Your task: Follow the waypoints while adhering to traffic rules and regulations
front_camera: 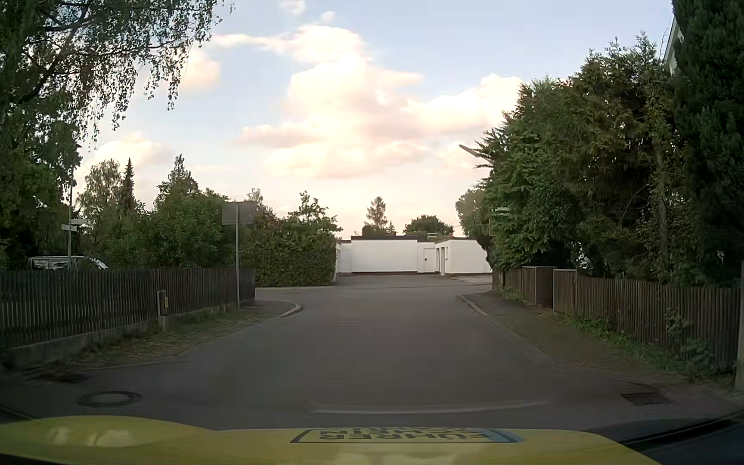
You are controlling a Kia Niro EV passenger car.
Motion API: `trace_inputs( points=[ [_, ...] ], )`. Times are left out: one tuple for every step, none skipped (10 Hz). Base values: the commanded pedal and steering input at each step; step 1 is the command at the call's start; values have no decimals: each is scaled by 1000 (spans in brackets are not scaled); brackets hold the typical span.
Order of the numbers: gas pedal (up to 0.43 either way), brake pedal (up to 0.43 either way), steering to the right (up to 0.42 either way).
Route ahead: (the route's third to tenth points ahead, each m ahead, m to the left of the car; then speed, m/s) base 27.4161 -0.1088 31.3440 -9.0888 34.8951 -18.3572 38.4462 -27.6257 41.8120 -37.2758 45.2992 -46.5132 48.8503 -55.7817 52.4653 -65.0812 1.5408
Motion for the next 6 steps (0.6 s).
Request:
trace_inputs(
  points=[
    [0, 0, 70],
    [0, 0, 71],
    [0, 0, 71],
    [0, 0, 71],
    [0, 0, 71],
    [0, 0, 71]
  ],
)
